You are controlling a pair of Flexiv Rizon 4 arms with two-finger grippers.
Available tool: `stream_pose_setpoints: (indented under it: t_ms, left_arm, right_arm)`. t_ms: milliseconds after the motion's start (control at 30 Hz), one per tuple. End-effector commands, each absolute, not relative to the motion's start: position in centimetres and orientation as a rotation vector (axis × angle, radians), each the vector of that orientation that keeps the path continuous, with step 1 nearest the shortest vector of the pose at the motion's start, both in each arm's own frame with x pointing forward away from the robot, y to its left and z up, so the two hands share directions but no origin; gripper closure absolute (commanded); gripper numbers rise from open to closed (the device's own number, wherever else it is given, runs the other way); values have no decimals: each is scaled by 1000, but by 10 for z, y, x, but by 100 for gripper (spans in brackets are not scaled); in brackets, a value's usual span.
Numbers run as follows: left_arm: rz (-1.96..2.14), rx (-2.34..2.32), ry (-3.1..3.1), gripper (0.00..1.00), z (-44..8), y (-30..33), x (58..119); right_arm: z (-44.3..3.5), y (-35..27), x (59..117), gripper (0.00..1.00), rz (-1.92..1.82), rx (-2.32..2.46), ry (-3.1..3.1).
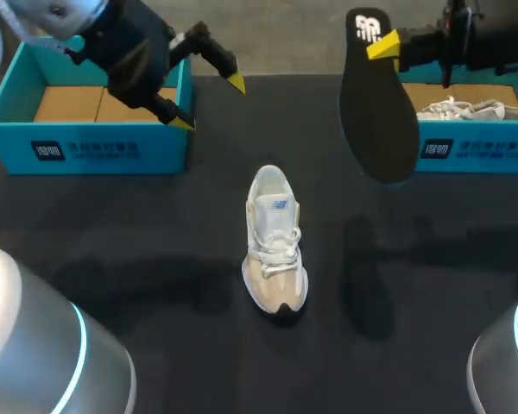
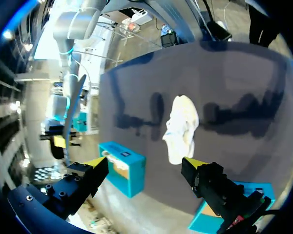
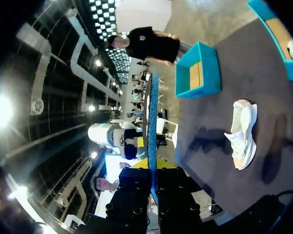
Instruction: Take the shoe out of the shoebox, open the shoe tongue, remove and reinsert the insole, then place the shoe into the shoebox
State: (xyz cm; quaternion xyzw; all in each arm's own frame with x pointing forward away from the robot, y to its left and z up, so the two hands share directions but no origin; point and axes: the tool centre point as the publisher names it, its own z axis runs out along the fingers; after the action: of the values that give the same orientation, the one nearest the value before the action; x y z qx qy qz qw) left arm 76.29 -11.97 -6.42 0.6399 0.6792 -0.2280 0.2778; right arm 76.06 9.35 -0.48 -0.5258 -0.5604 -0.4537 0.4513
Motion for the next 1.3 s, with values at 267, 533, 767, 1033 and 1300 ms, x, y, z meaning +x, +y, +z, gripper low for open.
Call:
stream_pose_setpoints:
  t_ms: [267,533,767,1033,1300]
  left_arm:
    - [-1008,1406,1282,0,-59,-132,767]
    - [-1038,1399,1203,0,-49,-139,768]
    - [-1107,1383,1133,0,-49,-158,769]
    - [-1147,1384,1074,0,-47,-183,770]
    - [-1186,1367,1042,0,-48,-200,770]
  right_arm:
    - [-23,126,778,100,-1057,-1373,-1300]
    - [-25,133,778,100,-1053,-1412,-1255]
    - [-37,143,785,100,-1065,-1458,-1206]
    - [-42,170,795,100,-1095,-1455,-1158]
    - [-44,193,808,100,-1116,-1438,-1138]
